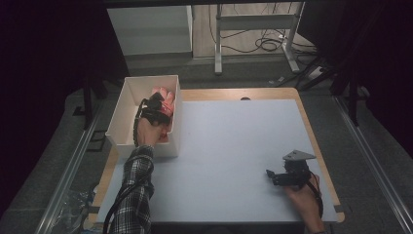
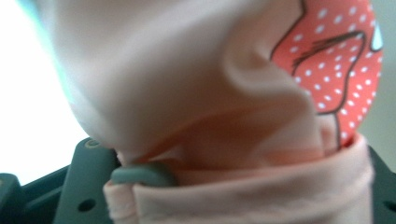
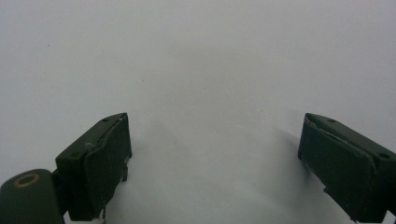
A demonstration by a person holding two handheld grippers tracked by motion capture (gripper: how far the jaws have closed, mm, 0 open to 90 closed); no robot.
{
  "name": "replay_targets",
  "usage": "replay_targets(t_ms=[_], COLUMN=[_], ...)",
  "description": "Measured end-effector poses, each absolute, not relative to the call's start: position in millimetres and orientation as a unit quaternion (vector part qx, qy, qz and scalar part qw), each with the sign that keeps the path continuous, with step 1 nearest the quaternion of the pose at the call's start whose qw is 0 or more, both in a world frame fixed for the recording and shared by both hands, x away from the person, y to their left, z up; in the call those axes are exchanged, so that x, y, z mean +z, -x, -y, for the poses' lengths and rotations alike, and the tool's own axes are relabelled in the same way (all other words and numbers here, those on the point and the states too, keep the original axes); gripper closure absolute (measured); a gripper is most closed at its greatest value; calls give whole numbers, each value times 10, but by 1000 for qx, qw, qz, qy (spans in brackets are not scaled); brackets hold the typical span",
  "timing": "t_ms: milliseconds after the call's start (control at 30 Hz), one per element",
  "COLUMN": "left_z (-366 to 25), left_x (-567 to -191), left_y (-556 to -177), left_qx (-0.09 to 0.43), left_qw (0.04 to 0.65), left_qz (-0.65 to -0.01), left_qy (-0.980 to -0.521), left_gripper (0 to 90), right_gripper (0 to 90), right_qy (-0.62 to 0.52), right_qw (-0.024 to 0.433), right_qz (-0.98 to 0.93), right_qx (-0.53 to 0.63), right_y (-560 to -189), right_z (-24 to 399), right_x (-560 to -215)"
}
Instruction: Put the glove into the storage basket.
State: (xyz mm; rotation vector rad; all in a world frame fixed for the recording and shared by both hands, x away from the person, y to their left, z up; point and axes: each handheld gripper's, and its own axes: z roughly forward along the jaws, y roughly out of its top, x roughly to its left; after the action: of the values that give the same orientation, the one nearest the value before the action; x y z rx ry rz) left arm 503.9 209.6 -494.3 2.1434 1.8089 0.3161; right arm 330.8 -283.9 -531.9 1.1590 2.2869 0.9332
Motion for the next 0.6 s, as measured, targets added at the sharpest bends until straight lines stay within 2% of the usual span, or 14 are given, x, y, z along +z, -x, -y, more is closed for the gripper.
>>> replay_targets(t_ms=[433,600], left_z=[-2111,-2126], left_x=[-5027,-4987], left_y=[-5106,-5094], left_qx=[68,68], left_qw=[139,146], left_qz=[-643,-641], left_qy=[-750,-751], left_gripper=[166,66], right_gripper=[99,99], right_qy=[-416,-416], right_qw=[205,205], right_qz=[-820,-820], right_qx=[335,335], right_y=[-3308,-3308], right_z=[2839,2840], right_x=[-5319,-5319])
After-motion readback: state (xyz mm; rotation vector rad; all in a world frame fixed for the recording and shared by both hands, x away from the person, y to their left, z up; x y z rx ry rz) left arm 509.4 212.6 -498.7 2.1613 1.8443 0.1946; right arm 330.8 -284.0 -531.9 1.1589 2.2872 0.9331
